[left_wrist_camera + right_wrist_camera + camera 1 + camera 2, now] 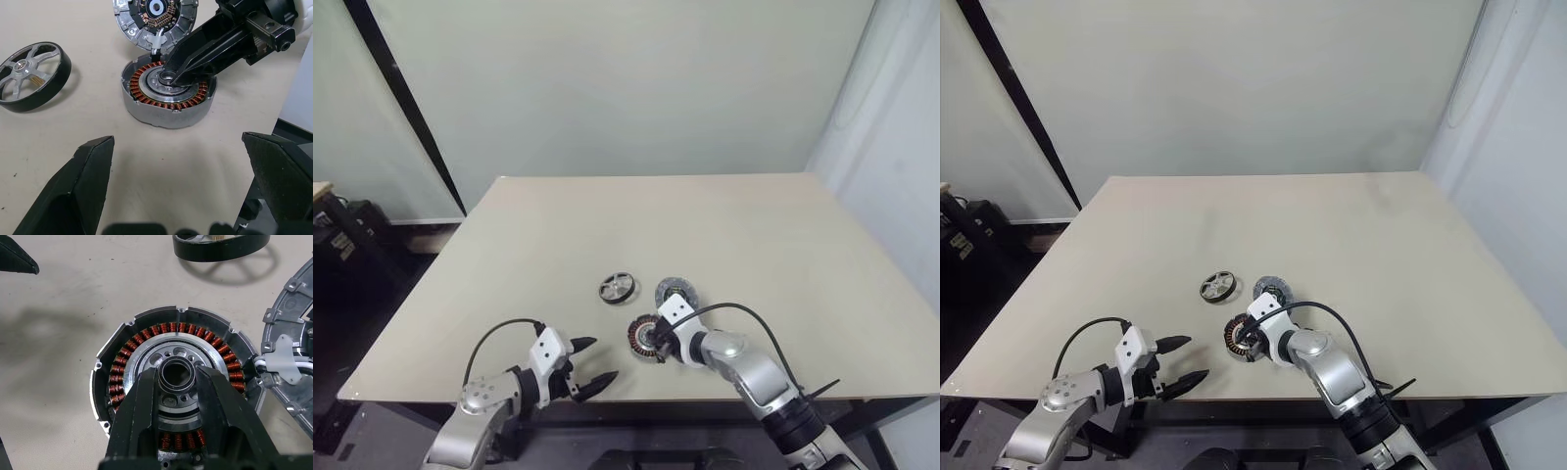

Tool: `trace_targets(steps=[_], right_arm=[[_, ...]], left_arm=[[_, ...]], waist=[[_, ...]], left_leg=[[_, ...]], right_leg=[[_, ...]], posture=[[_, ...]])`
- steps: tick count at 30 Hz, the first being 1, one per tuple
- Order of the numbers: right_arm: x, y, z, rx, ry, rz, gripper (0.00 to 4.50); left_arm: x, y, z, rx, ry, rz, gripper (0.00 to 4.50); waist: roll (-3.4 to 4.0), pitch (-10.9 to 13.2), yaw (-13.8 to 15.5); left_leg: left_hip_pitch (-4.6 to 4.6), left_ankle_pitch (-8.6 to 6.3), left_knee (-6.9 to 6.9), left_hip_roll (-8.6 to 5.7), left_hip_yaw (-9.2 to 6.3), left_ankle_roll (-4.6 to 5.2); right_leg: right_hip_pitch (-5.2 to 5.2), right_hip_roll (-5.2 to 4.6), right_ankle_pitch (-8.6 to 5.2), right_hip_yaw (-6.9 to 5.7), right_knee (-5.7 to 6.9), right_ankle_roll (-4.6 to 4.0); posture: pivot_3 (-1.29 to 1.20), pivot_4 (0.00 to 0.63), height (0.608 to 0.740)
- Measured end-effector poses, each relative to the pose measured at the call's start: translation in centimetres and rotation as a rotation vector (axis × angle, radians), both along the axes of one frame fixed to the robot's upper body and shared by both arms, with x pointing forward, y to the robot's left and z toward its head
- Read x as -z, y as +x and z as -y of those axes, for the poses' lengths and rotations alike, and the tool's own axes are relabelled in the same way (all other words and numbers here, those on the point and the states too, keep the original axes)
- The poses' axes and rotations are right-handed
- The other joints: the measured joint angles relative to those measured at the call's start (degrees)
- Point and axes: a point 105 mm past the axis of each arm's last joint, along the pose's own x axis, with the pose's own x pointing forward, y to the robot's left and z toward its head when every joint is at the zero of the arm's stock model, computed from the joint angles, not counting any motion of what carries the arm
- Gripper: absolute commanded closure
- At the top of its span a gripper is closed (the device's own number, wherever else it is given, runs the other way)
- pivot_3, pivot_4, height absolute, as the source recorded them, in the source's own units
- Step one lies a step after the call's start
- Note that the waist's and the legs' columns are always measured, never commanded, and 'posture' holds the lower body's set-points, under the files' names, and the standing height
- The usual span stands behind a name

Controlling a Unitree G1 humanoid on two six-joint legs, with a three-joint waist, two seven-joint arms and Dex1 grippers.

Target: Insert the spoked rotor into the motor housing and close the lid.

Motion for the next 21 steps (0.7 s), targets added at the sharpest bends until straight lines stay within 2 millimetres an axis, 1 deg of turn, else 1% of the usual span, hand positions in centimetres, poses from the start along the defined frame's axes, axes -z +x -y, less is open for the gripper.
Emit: trace_targets(steps=[5, 7, 11, 15, 16, 21], right_arm=[[0.00, -0.02, -0.01, -0.002, 0.001, -0.001, 3.71], [0.00, -0.02, -0.02, -0.002, 0.001, -0.001, 2.97], [-0.03, -0.17, -0.25, -0.013, 0.011, -0.007, 1.65], [-0.01, -0.24, -0.26, -0.017, 0.013, -0.010, 0.18], [-0.09, -0.29, -0.37, -0.021, 0.017, -0.010, 0.05], [-0.52, -0.40, -0.45, -0.025, 0.027, -0.004, 0.05]], left_arm=[[-0.03, 0.01, 0.01, 0.000, 0.000, 0.002, 0.00], [-0.04, 0.01, 0.02, 0.001, -0.001, 0.004, 0.00], [-0.07, 0.02, 0.03, 0.002, 0.000, 0.007, 0.00], [-0.09, 0.02, 0.03, 0.002, 0.000, 0.009, 0.00], [-0.10, 0.03, 0.04, 0.002, 0.000, 0.010, 0.00], [-0.07, 0.02, 0.03, 0.002, -0.001, 0.009, 0.00]], waist=[[0.00, 0.00, 0.00], [0.00, 0.00, 0.00], [0.00, 0.00, 0.00], [0.00, 0.00, -0.01], [0.00, 0.00, -0.01], [0.00, 0.00, -0.01]], left_leg=[[0.00, 0.00, 0.00, 0.00, 0.00, 0.00], [0.00, 0.00, 0.00, 0.00, 0.00, 0.00], [0.00, 0.00, 0.00, 0.01, 0.00, 0.00], [0.00, 0.00, 0.03, 0.01, 0.02, 0.00], [0.01, 0.00, 0.03, 0.01, 0.02, 0.00], [0.00, 0.00, 0.03, 0.02, 0.02, 0.00]], right_leg=[[0.00, 0.00, 0.01, 0.00, 0.00, 0.00], [0.00, 0.00, 0.01, 0.00, 0.00, -0.01], [0.00, 0.01, 0.01, 0.00, 0.01, -0.01], [0.01, 0.00, 0.01, 0.00, 0.00, -0.01], [0.01, 0.00, 0.01, 0.01, 0.01, -0.01], [-0.01, 0.01, 0.01, 0.00, 0.01, -0.01]], posture=[[0.00, 0.000, 0.740], [0.00, 0.000, 0.740], [0.00, 0.000, 0.740], [0.00, 0.000, 0.740], [0.00, 0.000, 0.740], [0.00, 0.000, 0.740]])
